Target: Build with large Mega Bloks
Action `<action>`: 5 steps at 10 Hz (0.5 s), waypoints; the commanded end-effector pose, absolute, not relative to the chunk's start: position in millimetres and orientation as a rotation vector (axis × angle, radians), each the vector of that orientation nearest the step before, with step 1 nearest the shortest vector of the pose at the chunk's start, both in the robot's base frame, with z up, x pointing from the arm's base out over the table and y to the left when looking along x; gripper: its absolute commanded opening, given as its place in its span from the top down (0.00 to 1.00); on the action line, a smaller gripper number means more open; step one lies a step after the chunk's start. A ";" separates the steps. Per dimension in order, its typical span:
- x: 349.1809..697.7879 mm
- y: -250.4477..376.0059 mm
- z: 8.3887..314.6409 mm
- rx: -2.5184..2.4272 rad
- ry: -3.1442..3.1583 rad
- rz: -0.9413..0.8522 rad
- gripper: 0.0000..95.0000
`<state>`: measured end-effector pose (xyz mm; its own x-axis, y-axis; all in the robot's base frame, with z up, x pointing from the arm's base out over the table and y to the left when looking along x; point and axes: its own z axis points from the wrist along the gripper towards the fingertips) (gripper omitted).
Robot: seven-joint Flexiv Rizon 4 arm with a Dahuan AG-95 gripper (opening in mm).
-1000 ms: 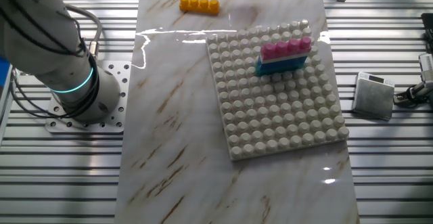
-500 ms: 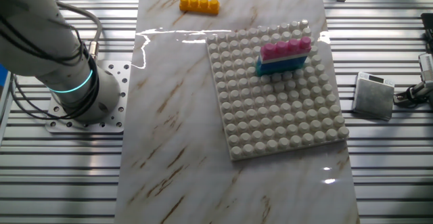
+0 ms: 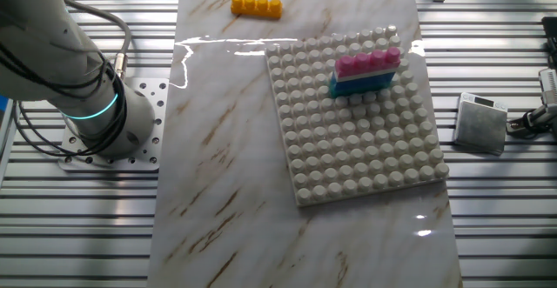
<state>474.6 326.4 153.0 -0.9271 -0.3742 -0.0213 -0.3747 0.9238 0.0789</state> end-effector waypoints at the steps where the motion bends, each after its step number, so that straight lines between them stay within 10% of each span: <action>1: 474.9 326.4 152.8 -0.434 3.103 0.047 1.00; 5: 481.3 296.1 164.2 -0.498 3.096 0.019 1.00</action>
